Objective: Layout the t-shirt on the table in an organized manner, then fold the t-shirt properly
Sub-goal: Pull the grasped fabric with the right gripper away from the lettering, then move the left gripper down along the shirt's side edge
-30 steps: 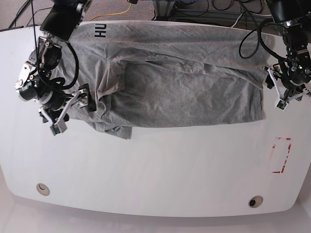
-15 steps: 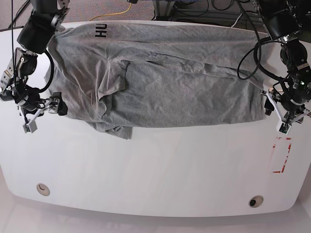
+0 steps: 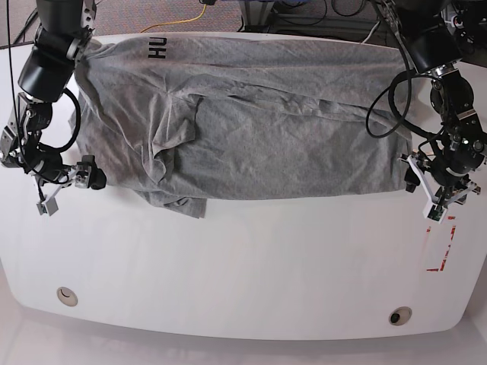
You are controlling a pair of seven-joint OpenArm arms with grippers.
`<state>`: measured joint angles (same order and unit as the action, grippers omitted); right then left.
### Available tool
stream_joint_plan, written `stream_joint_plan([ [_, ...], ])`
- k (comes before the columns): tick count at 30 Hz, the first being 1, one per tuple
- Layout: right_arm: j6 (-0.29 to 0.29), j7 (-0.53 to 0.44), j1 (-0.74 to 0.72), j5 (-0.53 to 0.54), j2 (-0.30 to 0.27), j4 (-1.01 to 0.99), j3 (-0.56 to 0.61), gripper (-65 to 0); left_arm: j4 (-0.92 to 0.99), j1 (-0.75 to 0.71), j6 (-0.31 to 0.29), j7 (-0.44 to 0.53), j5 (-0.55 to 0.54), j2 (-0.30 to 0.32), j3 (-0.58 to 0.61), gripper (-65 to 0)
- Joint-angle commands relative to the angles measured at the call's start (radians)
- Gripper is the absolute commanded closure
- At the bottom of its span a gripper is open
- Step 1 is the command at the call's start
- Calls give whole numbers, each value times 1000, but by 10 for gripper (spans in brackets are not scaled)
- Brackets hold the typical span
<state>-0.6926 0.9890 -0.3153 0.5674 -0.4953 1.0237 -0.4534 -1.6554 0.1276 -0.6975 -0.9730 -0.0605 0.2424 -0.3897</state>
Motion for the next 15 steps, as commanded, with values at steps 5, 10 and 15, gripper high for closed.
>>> stream_joint_plan([
  [5,-6,-48,-58,12,-30,-98,34,-650,-15,13,-1,16,-11,8,7,-367],
  [10,-6,-83,-55,12,-29,-122,46,-650,-16,11,-1,16,-11,8,5,-367],
  [15,-6,-89,-55,12,-27,-159,46,-650,-16,11,-1,16,-11,10,2,-367],
])
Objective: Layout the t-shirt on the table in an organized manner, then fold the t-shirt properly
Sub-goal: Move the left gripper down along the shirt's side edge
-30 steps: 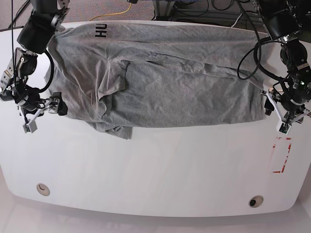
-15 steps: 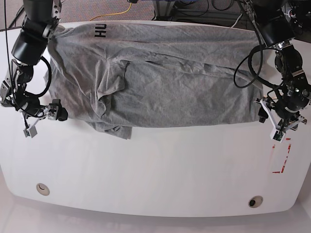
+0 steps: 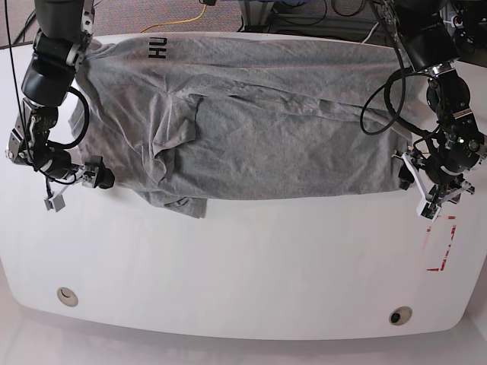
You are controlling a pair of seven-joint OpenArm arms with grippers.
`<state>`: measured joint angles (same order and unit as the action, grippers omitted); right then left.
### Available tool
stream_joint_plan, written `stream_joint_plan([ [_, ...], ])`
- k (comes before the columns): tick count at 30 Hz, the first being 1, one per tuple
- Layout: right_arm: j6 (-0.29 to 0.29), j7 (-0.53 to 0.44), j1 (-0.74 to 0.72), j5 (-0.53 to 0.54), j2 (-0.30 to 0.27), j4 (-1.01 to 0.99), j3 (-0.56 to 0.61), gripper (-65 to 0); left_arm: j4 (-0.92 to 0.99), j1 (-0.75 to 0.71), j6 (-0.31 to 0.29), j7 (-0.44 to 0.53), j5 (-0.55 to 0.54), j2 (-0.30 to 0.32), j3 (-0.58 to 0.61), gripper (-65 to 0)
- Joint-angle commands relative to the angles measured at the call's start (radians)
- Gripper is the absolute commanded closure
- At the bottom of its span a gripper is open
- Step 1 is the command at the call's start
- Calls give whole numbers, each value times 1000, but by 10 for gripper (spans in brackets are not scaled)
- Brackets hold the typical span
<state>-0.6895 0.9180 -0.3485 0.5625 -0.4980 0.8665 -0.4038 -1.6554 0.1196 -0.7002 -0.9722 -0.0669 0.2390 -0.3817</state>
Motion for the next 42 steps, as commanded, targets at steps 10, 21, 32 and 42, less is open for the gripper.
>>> stream_joint_plan([
  [10,-9,-15,12,17,6,-2,-4,-528,-16,19,2,16,-4,15,-7,-367],
  [21,-9,-14,44,17,29,0,-2,-182,24,28,2,16,-4,15,-9,-367],
  [32,-9,-14,49,17,29,0,-2,-97,208,91,2,23,-9,10,-66,-369],
  [42,-9,-14,49,17,28,12,-2,-97,384,162,2,100,-11,10,-67,-369],
])
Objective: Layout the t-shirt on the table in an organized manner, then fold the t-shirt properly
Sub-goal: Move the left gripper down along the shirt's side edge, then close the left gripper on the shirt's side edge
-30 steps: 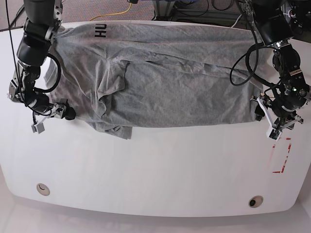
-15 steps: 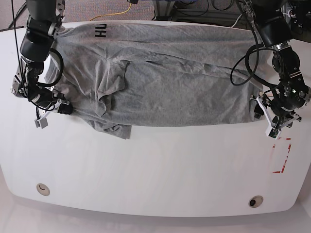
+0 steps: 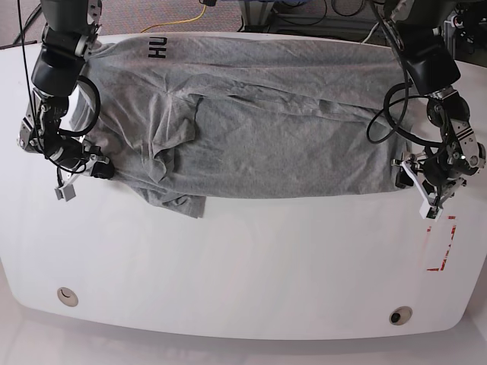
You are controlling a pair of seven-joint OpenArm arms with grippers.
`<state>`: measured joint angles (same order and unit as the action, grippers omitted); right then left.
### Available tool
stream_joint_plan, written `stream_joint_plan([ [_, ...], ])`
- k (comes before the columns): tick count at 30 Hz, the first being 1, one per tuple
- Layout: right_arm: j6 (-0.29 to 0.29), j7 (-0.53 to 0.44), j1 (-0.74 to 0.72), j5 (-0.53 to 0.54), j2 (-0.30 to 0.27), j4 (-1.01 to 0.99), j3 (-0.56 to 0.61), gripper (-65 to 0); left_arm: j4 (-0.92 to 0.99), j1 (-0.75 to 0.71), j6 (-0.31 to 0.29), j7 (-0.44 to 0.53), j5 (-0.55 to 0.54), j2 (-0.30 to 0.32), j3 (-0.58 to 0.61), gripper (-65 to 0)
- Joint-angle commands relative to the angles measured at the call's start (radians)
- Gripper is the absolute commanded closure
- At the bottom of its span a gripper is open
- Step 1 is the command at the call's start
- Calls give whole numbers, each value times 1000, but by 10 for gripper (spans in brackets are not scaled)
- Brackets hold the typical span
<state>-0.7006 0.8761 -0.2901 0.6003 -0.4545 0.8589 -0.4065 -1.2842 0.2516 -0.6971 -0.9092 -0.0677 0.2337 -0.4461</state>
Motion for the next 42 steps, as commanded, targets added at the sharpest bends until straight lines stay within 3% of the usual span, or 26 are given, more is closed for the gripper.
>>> stream_joint_plan([
  [1,2,28,-8,-21,-16,29,1,-97,31,38,-1,49,-7,16,-3,-369],
  [13,2,28,-7,-21,-14,46,1,-98,203,87,-1,149,-7,20,-3,-371],
  [42,2,28,-7,-21,-13,46,1,-100,208,79,-1,152,-4,66,-3,-372],
])
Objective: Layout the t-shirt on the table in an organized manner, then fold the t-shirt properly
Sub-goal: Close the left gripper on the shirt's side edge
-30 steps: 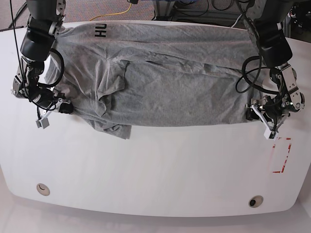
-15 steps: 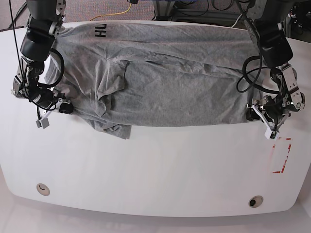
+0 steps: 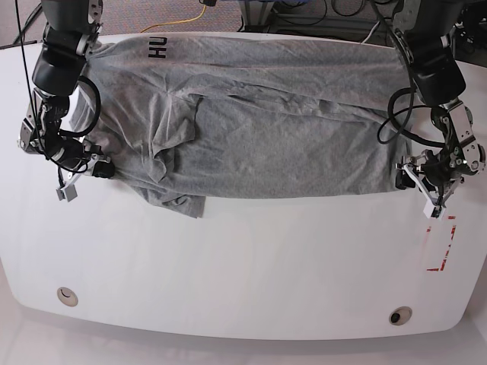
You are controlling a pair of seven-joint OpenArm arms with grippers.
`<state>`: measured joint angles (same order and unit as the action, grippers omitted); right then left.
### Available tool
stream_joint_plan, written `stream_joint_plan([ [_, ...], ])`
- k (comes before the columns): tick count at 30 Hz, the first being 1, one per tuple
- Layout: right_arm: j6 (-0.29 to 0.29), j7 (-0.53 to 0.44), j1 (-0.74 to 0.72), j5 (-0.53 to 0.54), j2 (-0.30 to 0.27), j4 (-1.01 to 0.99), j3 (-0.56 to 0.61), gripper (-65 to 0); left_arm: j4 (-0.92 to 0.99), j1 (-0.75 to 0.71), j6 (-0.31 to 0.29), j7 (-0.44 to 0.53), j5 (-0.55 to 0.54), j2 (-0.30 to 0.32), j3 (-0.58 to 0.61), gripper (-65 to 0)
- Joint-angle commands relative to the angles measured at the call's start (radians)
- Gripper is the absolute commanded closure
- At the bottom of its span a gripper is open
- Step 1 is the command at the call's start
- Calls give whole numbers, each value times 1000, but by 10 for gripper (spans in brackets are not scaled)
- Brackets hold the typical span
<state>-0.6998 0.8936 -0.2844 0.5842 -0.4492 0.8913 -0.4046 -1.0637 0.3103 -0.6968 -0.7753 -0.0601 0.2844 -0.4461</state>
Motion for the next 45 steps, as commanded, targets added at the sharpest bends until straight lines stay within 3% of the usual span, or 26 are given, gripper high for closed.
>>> stream_joint_plan([
  [1,2,11,-13,-5,-18,13,-1,-100,-11,19,-1,20,-11,16,-1,-372],
  [14,2,11,-13,-5,-18,13,-1,-100,162,28,-1,132,-11,13,3,-372],
  [33,2,11,-13,-5,-18,13,-1,-100,159,20,-1,124,-11,16,3,-367],
  [45,2,11,-13,-5,-18,13,-1,-100,93,3,-1,67,-11,26,3,-367],
])
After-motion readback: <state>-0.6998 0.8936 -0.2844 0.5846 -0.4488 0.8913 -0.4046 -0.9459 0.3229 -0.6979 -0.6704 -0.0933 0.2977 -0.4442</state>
